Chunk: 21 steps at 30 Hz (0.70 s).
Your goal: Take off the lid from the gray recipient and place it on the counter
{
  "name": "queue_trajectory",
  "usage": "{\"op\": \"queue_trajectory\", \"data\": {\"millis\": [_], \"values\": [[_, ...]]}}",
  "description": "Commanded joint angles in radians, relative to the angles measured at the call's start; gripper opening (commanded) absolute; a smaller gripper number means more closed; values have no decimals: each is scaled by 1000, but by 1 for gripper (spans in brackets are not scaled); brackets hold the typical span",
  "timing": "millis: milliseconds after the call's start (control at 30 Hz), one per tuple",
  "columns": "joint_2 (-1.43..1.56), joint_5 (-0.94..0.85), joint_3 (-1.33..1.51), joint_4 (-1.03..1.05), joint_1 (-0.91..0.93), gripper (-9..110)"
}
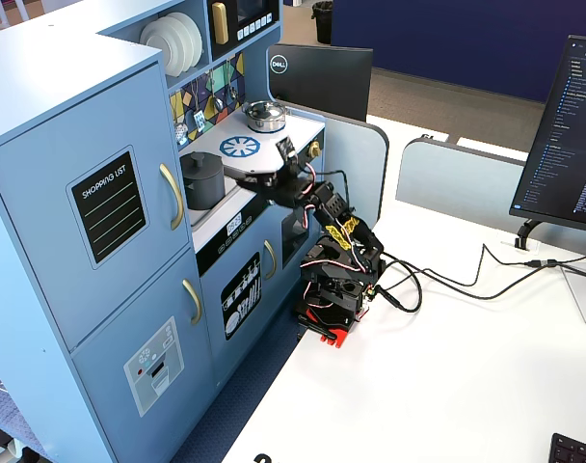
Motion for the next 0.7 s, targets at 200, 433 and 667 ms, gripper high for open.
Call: {"op": "queue_trajectory", "data": {"millis": [200, 433, 667], "values": [[-175, -49, -72, -316, -14, 16], [-324, -57, -87, -440, -3, 15], [-451, -52, -150, -486, 17, 14]]}}
